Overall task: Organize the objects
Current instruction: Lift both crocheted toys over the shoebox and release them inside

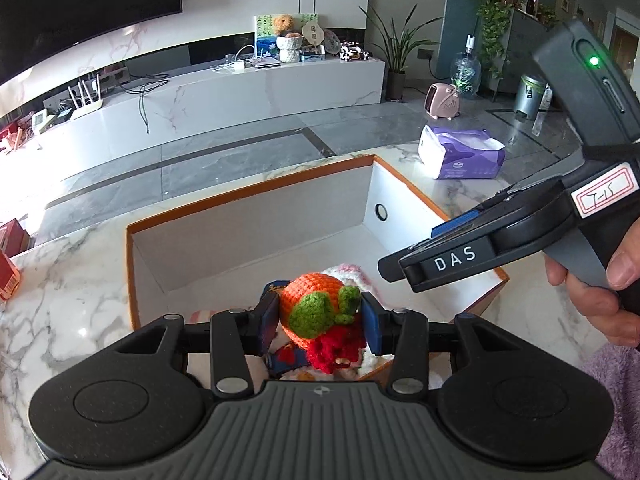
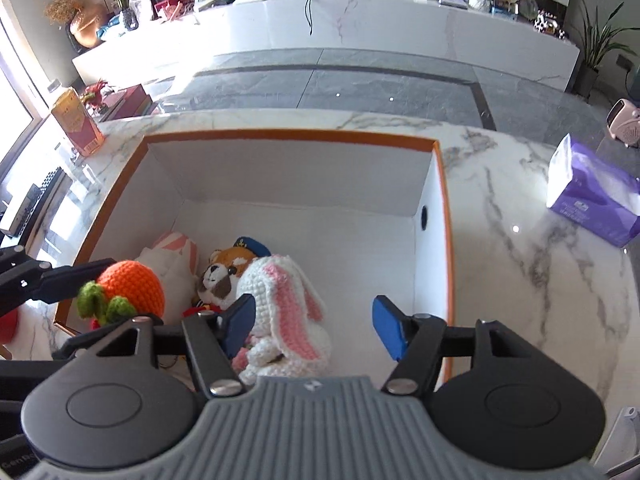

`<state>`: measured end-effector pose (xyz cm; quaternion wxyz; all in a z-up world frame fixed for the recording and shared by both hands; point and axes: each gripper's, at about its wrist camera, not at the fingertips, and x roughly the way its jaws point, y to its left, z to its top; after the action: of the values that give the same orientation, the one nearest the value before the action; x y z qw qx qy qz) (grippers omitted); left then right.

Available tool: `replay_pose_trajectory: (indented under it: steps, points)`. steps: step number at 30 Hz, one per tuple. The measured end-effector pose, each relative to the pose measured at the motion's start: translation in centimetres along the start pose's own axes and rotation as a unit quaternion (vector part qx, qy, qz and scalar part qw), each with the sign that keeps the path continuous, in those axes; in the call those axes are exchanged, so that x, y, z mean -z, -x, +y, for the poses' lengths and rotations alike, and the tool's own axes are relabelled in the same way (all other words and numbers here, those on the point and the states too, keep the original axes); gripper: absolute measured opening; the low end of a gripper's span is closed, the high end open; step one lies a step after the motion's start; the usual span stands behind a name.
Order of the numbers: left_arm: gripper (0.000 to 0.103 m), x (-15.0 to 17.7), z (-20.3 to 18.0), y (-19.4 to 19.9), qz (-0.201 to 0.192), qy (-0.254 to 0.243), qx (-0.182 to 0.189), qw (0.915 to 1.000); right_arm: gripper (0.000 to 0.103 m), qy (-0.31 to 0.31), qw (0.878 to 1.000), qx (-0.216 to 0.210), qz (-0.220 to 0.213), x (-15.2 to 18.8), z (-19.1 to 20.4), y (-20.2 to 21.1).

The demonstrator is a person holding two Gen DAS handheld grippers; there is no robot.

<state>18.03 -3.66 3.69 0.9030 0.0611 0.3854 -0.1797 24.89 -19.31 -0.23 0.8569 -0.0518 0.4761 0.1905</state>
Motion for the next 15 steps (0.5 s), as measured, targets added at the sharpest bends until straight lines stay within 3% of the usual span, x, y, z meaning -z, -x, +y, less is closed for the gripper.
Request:
replay_pose_trajectory:
  steps: [5, 11, 15]
  points:
    - [0.050, -1.5, -2.1, -1.4, 0.001, -0.007, 0.035, 0.9994, 0.048, -0.005, 0.999, 0.034, -0.038, 0.0, -2.2, 2.4]
    - [0.050, -2.6, -4.2, -4.4, 0.030, -0.002, 0.093, 0.9952, 0.048, -0.031, 0.996, 0.051, -0.063, 0.2, -4.7, 3.4]
    - [0.050, -2.6, -5.6, -6.3, 0.047, -0.014, 0.097, 0.9940, 0.048, -0.029, 0.997, 0.047, -0.052, 0.9, -4.9, 2.5]
